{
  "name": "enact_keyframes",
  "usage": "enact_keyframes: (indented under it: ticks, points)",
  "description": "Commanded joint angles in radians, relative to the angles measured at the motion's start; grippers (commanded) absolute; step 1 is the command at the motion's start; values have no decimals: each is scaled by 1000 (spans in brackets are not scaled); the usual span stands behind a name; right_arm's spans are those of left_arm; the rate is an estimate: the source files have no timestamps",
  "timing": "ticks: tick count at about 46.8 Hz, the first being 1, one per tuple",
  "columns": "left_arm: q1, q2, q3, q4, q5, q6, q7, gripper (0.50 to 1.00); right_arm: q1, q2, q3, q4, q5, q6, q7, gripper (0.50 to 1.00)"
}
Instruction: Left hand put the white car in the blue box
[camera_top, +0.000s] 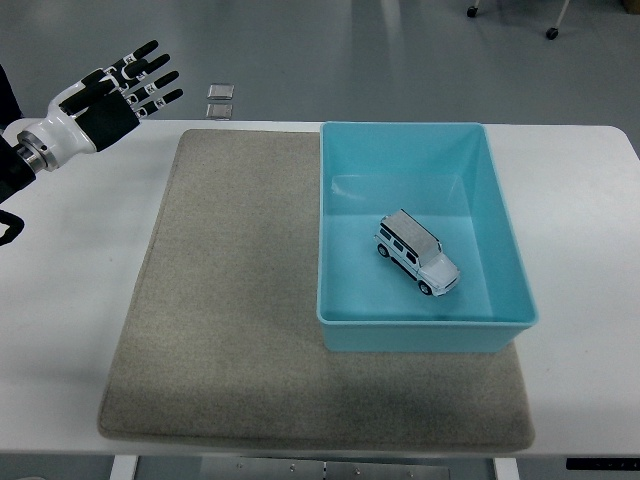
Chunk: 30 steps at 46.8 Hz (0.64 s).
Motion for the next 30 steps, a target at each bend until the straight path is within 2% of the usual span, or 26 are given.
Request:
enact_keyframes:
  ticks: [1, 30]
  points:
    - [22, -1, -20, -1, -37, 0, 25, 999, 0, 0, 0, 0, 0, 0, 0, 936]
    - [49, 0, -26, -1, -37, 0, 27, 999, -2, 0, -2, 2, 3, 0, -1, 936]
